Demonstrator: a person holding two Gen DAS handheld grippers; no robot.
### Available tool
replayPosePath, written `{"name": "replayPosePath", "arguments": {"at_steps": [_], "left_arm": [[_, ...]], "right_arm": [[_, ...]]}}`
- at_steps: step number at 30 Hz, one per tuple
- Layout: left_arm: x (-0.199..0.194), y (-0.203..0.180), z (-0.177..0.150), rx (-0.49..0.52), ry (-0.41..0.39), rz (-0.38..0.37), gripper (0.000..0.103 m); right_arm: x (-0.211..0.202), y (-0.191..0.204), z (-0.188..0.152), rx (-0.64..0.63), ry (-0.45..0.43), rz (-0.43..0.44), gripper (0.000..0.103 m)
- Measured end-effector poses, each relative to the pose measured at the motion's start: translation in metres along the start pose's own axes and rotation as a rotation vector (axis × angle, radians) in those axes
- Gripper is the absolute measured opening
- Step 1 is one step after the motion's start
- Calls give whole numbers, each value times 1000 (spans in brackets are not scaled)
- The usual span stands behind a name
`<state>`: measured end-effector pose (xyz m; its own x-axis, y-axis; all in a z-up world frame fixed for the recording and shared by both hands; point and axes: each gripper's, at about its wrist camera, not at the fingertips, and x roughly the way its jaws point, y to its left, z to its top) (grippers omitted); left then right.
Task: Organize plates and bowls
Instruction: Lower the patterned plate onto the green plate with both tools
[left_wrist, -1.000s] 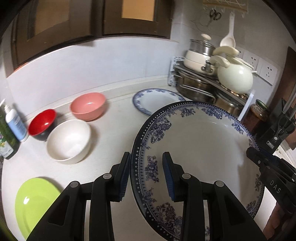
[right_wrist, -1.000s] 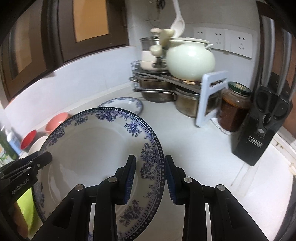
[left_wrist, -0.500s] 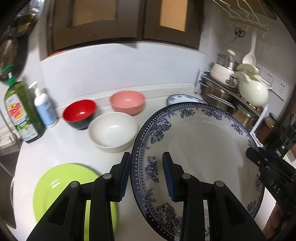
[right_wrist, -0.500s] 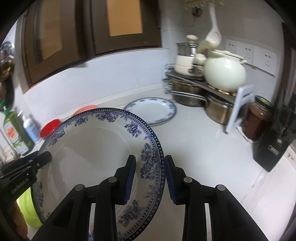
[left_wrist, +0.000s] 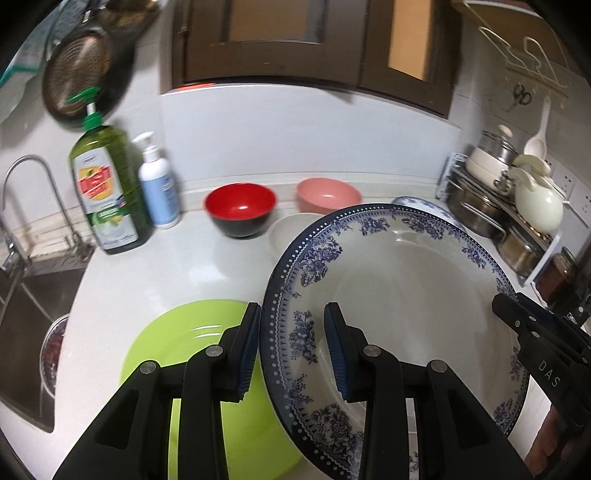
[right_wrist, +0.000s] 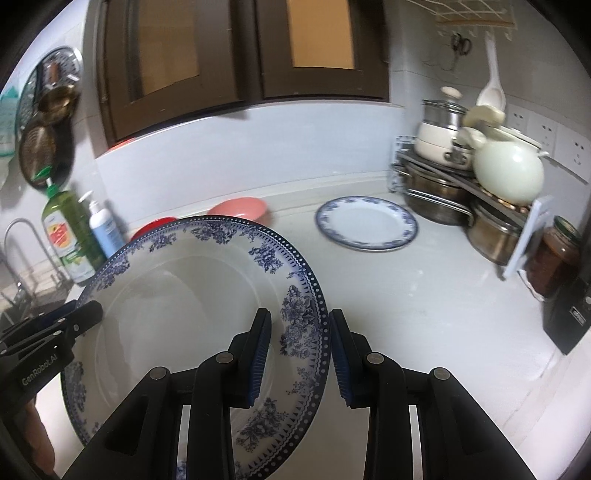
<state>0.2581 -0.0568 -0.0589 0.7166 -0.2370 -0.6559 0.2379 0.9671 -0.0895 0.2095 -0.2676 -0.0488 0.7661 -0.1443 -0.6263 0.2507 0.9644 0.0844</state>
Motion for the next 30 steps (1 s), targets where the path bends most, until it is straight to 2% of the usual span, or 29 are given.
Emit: {"name": "replayPosePath", "arguments": {"at_steps": [17,30], "left_arm": [[-11,90,-25,-97,30,130,35],[5,130,-44,-135,93,194,35]], "right_arm": [[19,89,-13,-94,49,138,33],[44,133,-31,-136,101,193,33]]}}
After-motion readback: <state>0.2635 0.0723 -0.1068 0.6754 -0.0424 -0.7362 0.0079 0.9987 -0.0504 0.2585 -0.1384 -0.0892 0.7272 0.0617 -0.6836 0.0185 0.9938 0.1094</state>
